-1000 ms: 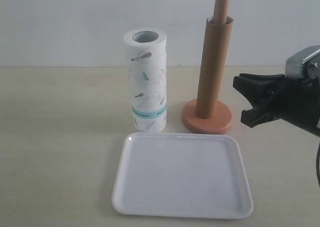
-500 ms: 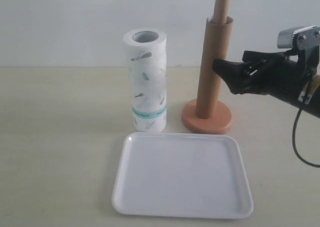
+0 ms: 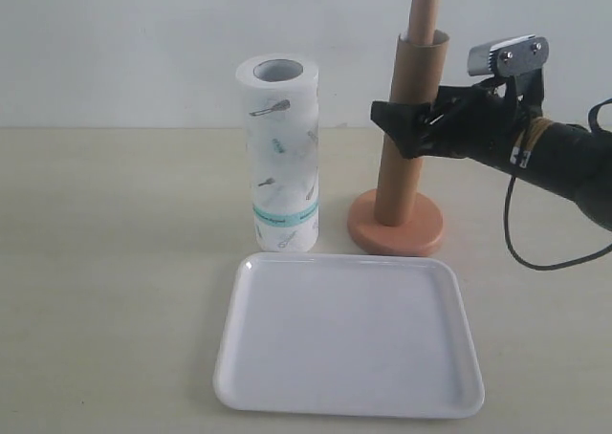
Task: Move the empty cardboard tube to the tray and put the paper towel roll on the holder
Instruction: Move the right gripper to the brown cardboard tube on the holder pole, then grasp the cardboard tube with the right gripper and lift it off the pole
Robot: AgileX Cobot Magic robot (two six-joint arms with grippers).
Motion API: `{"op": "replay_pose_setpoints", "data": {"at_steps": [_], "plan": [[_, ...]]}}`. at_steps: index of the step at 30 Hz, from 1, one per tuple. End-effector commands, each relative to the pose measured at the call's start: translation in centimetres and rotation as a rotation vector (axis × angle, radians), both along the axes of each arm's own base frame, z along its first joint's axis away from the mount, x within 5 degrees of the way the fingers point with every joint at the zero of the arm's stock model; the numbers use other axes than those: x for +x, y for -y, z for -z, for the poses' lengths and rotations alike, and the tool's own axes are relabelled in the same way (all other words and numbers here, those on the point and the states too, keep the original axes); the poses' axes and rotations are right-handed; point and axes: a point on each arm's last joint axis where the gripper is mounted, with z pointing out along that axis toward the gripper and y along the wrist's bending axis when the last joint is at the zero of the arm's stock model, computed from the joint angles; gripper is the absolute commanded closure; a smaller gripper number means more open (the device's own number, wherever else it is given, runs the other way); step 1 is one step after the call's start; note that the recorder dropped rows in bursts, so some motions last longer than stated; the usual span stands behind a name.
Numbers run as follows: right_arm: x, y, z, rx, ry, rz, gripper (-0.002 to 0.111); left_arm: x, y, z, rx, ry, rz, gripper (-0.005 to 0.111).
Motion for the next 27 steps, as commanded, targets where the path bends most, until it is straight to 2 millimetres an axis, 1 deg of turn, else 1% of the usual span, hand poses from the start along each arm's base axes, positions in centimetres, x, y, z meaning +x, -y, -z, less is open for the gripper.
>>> {"op": "replay_pose_setpoints", "data": {"at_steps": [1, 4, 5, 7, 8, 9, 10, 11, 12, 16, 19, 21, 22, 23, 24, 25, 26, 27], "plan": [[0.5, 0.2, -0.2, 0.019, -0.004, 0.039, 0.024, 0.0, 0.0, 0.1, 0.005, 0.002, -0.003, 0.101], [0.8, 0.5, -0.4, 0.06, -0.011, 0.091, 0.025, 0.0, 0.0, 0.1, 0.005, 0.002, -0.003, 0.101], [0.8, 0.5, -0.4, 0.063, -0.012, 0.095, 0.027, 0.0, 0.0, 0.1, 0.005, 0.002, -0.003, 0.101], [0.8, 0.5, -0.4, 0.063, -0.012, 0.095, 0.046, 0.0, 0.0, 0.1, 0.005, 0.002, -0.003, 0.101], [0.8, 0.5, -0.4, 0.062, -0.011, 0.093, 0.064, 0.0, 0.0, 0.1, 0.005, 0.002, -0.003, 0.101], [0.8, 0.5, -0.4, 0.062, -0.011, 0.093, 0.073, 0.0, 0.0, 0.1, 0.005, 0.002, -0.003, 0.101], [0.8, 0.5, -0.4, 0.062, -0.011, 0.093, 0.088, 0.0, 0.0, 0.1, 0.005, 0.002, -0.003, 0.101], [0.8, 0.5, -0.5, 0.07, -0.003, 0.089, 0.1, 0.0, 0.0, 0.1, 0.005, 0.002, -0.003, 0.101], [0.7, 0.4, -0.7, 0.087, 0.01, 0.078, 0.108, 0.0, 0.0, 0.1, 0.005, 0.002, -0.003, 0.101], [0.4, 0.1, -1.5, 0.122, 0.096, 0.025, 0.108, 0.0, 0.0, 0.1, 0.005, 0.002, -0.003, 0.101], [0.1, 0.1, -3.1, 0.11, 0.158, 0.022, 0.108, 0.0, 0.0, 0.1, 0.005, 0.002, -0.003, 0.101], [-0.4, 0.3, -5.0, 0.058, 0.207, 0.042, 0.108, 0.0, 0.0, 0.1, 0.005, 0.002, -0.003, 0.101], [-1.0, 0.5, -6.8, 0.047, 0.256, 0.048, 0.108, 0.0, 0.0, 0.1, 0.005, 0.002, -0.003, 0.101], [-1.3, 0.5, -7.8, 0.05, 0.282, 0.049, 0.108, 0.0, 0.0, 0.1, 0.005, 0.002, -0.003, 0.101], [-2.1, 0.7, -9.7, 0.059, 0.334, 0.048, 0.108, 0.0, 0.0, 0.1, 0.005, 0.002, -0.003, 0.101], [-2.6, 0.8, -10.8, 0.065, 0.365, 0.048, 0.108, 0.0, 0.0, 0.1, 0.005, 0.002, -0.003, 0.101], [-3.6, 0.9, -13.0, 0.077, 0.428, 0.048, 0.108, 0.0, 0.0, 0.1, 0.005, 0.002, -0.003, 0.101], [-4.0, 1.0, -14.0, 0.081, 0.457, 0.05, 0.108, 0.0, 0.0, 0.1, 0.005, 0.002, -0.003, 0.101]]}}
